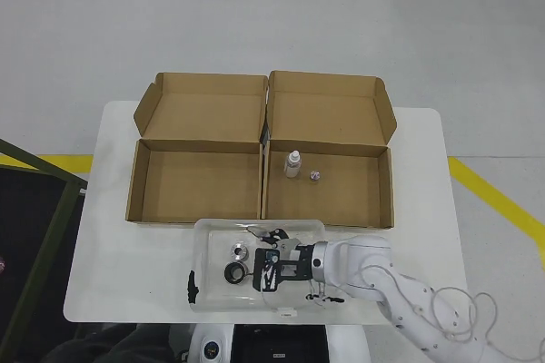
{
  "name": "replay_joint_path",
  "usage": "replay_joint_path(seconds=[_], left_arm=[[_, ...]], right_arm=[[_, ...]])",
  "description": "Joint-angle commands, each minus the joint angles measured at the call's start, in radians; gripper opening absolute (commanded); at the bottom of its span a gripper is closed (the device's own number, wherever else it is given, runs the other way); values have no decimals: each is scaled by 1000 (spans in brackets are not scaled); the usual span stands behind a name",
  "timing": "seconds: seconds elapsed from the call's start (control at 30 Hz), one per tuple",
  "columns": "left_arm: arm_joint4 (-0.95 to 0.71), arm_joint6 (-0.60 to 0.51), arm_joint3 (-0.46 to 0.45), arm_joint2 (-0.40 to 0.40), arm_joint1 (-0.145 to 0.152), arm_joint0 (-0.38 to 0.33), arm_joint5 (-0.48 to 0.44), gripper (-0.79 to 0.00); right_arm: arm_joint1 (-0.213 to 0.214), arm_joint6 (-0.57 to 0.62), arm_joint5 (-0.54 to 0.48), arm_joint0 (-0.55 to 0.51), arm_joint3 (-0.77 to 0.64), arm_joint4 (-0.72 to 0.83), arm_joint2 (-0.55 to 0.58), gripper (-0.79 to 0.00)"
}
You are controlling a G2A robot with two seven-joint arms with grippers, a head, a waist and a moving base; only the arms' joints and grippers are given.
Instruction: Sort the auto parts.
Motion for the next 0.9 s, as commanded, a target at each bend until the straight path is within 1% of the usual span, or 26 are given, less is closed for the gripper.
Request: replay_joint_path(seconds=[0.0, 0.07, 0.2, 0.47, 0.87], left_arm=[[0, 0, 0, 0, 0, 0, 0, 0], [0, 0, 0, 0, 0, 0, 0, 0], [0, 0, 0, 0, 0, 0, 0, 0], [0, 0, 0, 0, 0, 0, 0, 0], [0, 0, 0, 0, 0, 0, 0, 0]], right_arm=[[-6, 9, 6, 12, 13, -4, -18, -296], [-11, 25, 11, 23, 22, -13, -32, -360], [-19, 81, 23, 43, 38, -30, -51, -416], [-38, 125, 50, 81, 82, -23, -72, -416], [-70, 148, 59, 133, 163, -18, -128, -422]])
